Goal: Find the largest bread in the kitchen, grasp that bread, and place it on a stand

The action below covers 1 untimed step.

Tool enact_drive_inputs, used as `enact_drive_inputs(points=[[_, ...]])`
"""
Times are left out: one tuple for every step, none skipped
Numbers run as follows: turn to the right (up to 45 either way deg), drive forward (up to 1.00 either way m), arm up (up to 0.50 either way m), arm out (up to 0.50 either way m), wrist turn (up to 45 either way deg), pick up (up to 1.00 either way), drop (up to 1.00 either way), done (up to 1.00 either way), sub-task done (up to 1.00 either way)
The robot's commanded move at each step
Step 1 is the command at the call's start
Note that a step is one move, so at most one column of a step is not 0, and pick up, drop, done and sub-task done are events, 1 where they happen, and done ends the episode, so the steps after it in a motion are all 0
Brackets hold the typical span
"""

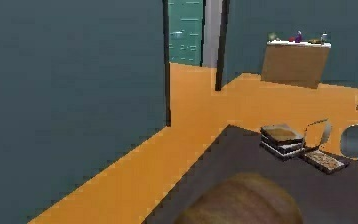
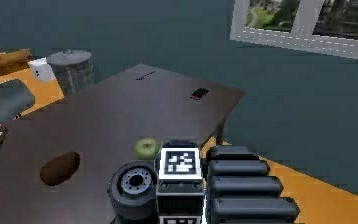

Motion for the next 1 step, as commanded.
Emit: enact_drive_inputs(points=[[-45.0, 0.0, 0.0, 0.0, 0.0, 0.0, 0.0, 0.0, 0.0]])
